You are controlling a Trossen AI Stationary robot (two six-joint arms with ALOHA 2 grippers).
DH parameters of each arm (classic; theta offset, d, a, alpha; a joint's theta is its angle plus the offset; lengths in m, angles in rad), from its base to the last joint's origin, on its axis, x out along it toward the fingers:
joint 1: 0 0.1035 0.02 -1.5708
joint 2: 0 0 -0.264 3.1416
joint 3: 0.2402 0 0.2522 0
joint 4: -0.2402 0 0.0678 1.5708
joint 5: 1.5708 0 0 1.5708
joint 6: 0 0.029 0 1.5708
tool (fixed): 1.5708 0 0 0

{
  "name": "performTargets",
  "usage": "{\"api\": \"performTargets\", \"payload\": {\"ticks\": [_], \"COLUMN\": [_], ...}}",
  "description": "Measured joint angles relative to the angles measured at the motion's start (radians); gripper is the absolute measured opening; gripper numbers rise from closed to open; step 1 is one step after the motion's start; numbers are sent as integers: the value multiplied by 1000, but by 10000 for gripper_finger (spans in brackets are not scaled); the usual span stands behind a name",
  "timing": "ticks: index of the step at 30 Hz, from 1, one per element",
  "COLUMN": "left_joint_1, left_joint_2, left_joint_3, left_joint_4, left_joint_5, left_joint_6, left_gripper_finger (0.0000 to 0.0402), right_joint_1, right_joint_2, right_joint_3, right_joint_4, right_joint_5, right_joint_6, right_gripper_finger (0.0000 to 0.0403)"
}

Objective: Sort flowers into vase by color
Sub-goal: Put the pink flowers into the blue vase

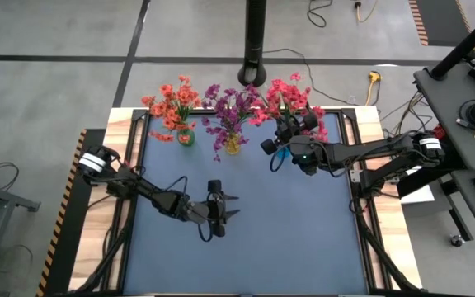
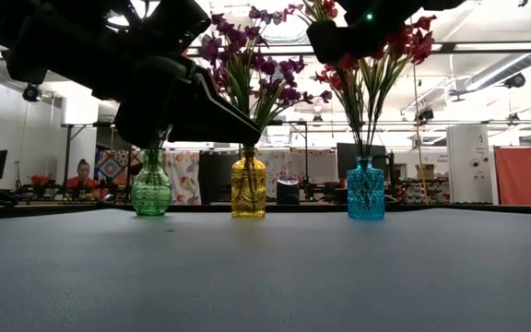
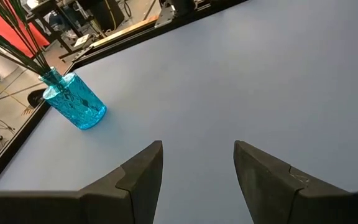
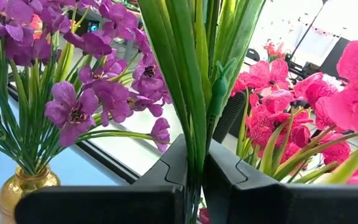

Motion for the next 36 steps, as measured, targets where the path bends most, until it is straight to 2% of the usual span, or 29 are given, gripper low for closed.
{"api": "performTargets", "payload": {"ticks": [26,36], "left_joint_1": [0,0], "left_joint_2": [0,0], "left_joint_3": [0,0], "left_joint_4": [-1,-1], "left_joint_5": [-1,-1], "left_joint_6": [-1,-1], "left_gripper_finger": [181,181], "right_joint_1": [0,0], "right_joint_2": [0,0], "right_joint_3": [0,0], "right_joint_4": [-8,-20], "right_joint_5": [0,2], "right_joint_6": [5,42], "right_gripper_finger": [23,55]}}
